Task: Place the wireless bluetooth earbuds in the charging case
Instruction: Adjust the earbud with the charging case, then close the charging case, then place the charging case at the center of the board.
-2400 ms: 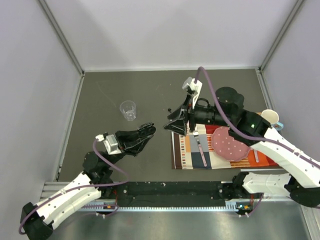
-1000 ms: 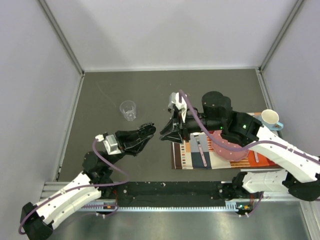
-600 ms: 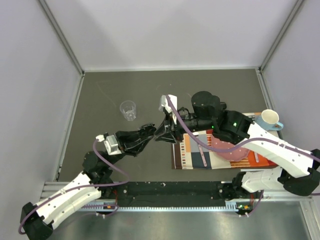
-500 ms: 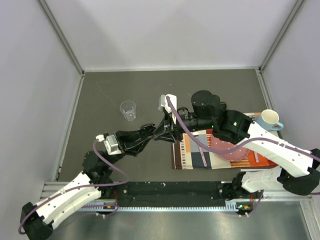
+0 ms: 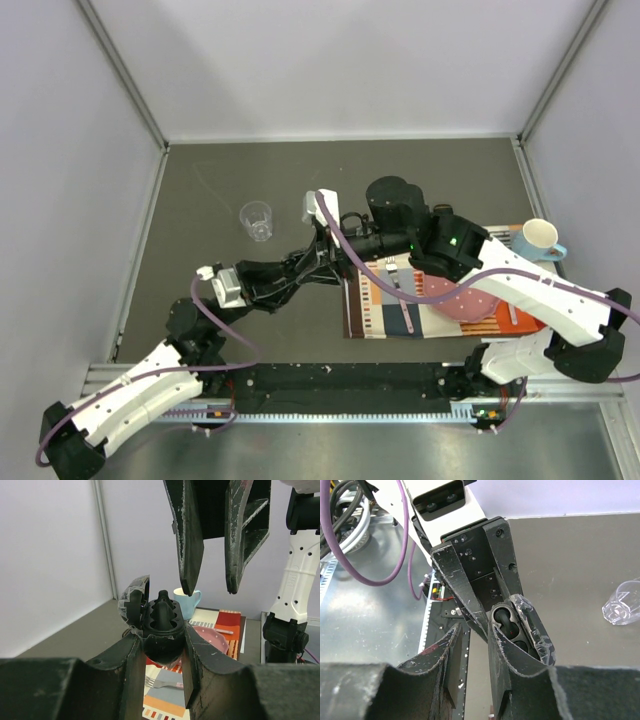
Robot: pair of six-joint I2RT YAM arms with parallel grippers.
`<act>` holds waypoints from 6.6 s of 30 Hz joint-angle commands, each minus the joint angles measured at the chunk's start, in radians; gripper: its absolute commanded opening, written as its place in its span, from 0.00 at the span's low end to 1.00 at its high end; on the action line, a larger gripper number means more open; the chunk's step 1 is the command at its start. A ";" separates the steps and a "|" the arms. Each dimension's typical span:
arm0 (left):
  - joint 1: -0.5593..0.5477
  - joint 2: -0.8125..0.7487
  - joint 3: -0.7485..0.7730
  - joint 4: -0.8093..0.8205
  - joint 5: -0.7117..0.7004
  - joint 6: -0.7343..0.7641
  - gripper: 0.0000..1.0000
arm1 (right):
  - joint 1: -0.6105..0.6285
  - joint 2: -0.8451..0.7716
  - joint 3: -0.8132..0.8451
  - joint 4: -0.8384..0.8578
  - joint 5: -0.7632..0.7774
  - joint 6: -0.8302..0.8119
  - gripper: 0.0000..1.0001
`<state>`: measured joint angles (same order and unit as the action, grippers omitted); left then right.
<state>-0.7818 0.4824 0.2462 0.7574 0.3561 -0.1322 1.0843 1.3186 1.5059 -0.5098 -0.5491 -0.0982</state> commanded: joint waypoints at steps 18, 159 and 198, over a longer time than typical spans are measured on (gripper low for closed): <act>-0.004 -0.004 0.057 0.057 0.090 -0.012 0.00 | 0.039 0.014 0.017 0.007 0.084 -0.075 0.26; -0.004 0.013 0.054 0.045 0.008 0.029 0.00 | -0.156 -0.031 -0.084 -0.047 0.167 0.404 0.99; 0.302 0.639 0.179 -0.615 0.015 -0.544 0.02 | -0.302 -0.259 -0.446 -0.003 0.531 0.779 0.99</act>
<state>-0.5385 1.0954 0.4412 0.0639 0.2768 -0.6613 0.7830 1.0786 1.0584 -0.5400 -0.0216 0.6750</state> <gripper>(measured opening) 0.342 0.987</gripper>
